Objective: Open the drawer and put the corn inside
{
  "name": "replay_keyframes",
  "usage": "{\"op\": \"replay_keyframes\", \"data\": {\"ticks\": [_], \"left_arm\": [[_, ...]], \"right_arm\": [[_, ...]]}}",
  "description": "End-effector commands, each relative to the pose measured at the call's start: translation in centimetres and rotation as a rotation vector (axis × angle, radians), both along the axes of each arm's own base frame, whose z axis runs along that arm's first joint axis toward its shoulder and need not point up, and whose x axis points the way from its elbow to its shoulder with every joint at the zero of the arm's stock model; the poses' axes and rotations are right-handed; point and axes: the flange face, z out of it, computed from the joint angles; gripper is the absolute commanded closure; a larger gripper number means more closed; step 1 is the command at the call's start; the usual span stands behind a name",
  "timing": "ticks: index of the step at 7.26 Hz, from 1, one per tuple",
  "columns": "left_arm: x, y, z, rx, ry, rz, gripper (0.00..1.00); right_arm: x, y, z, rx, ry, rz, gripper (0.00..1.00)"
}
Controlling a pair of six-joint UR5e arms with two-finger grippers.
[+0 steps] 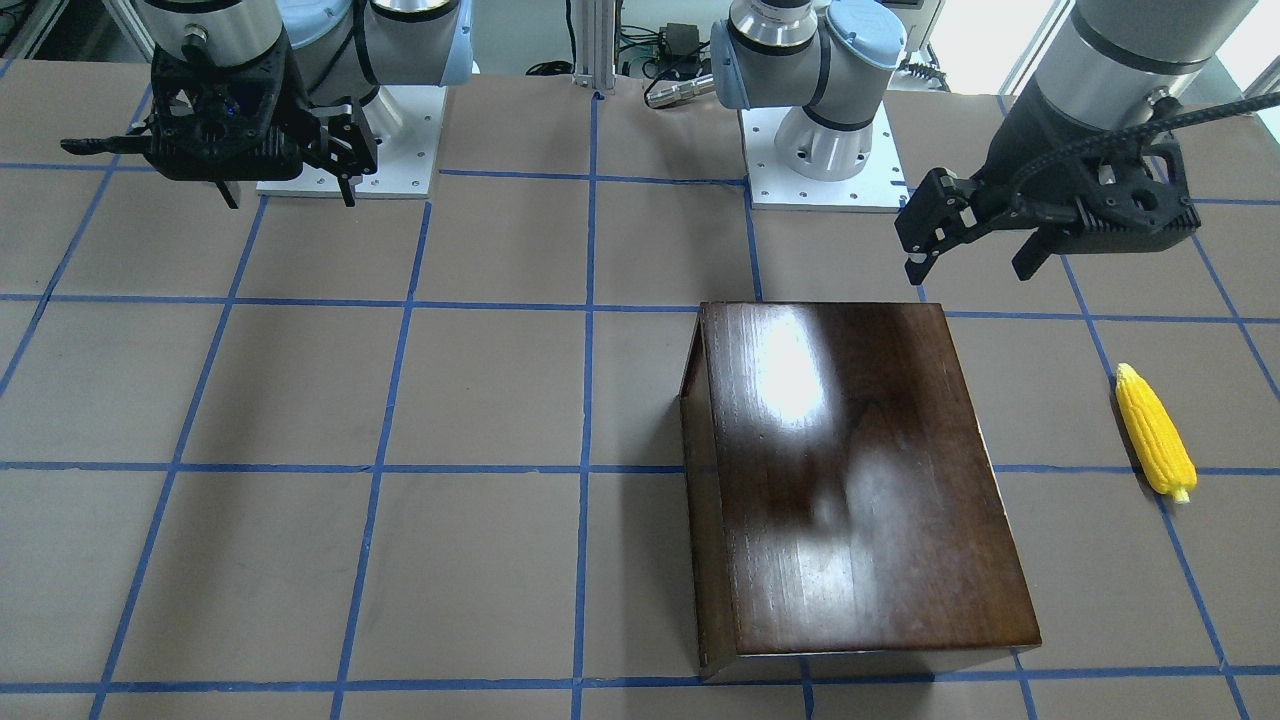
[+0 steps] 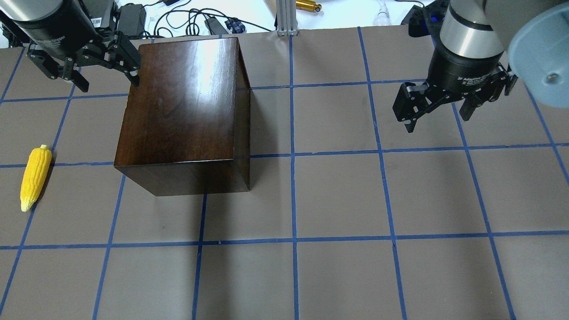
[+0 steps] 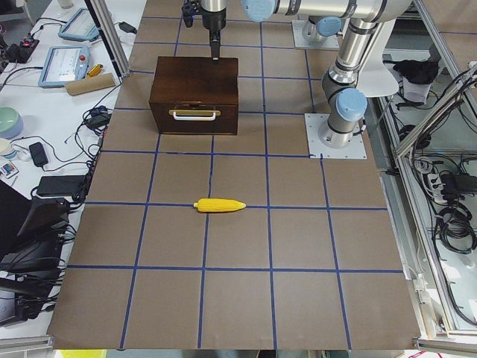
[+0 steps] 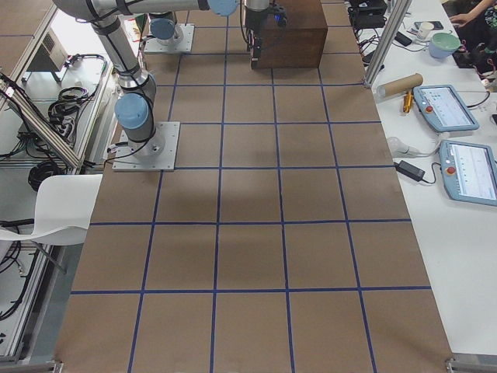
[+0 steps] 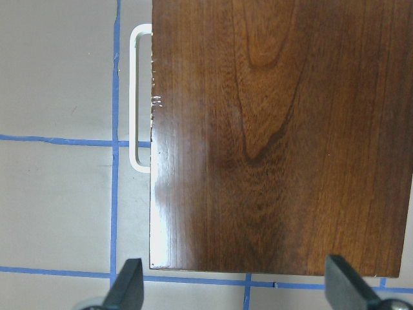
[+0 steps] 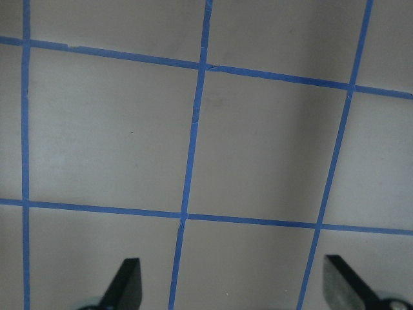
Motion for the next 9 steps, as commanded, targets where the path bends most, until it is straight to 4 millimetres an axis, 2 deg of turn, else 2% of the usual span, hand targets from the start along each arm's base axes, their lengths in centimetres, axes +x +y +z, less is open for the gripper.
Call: {"op": "replay_keyframes", "data": {"ticks": [1, 2, 3, 4, 5, 8, 9], "left_arm": [[0.0, 0.0, 0.0, 0.0, -0.001, 0.0, 0.0], [0.6, -0.2, -0.1, 0.0, -0.002, -0.005, 0.0], [4.1, -0.5, 0.1, 0.0, -0.006, -0.029, 0.0], [9.7, -0.9, -0.5, 0.013, 0.008, 0.016, 0.0], [13.8, -1.6, -1.9, 0.031, 0.008, 0.075, 0.0], [20.6, -4.3, -6.4, 0.04, 0.009, 0.043, 0.0], [21.2, -5.2, -8.4, 0.066, 0.022, 0.038, 0.0]], "right_arm": [[0.0, 0.0, 0.0, 0.001, 0.0, 0.0, 0.0], [0.0, 0.0, 0.0, -0.001, 0.0, 0.0, 0.0], [0.0, 0.0, 0.0, 0.001, 0.0, 0.0, 0.0], [0.0, 0.0, 0.0, 0.001, 0.0, 0.0, 0.0], [0.0, 0.0, 0.0, -0.001, 0.0, 0.0, 0.0], [0.0, 0.0, 0.0, 0.001, 0.0, 0.0, 0.0], [0.0, 0.0, 0.0, 0.001, 0.0, 0.0, 0.0]]}}
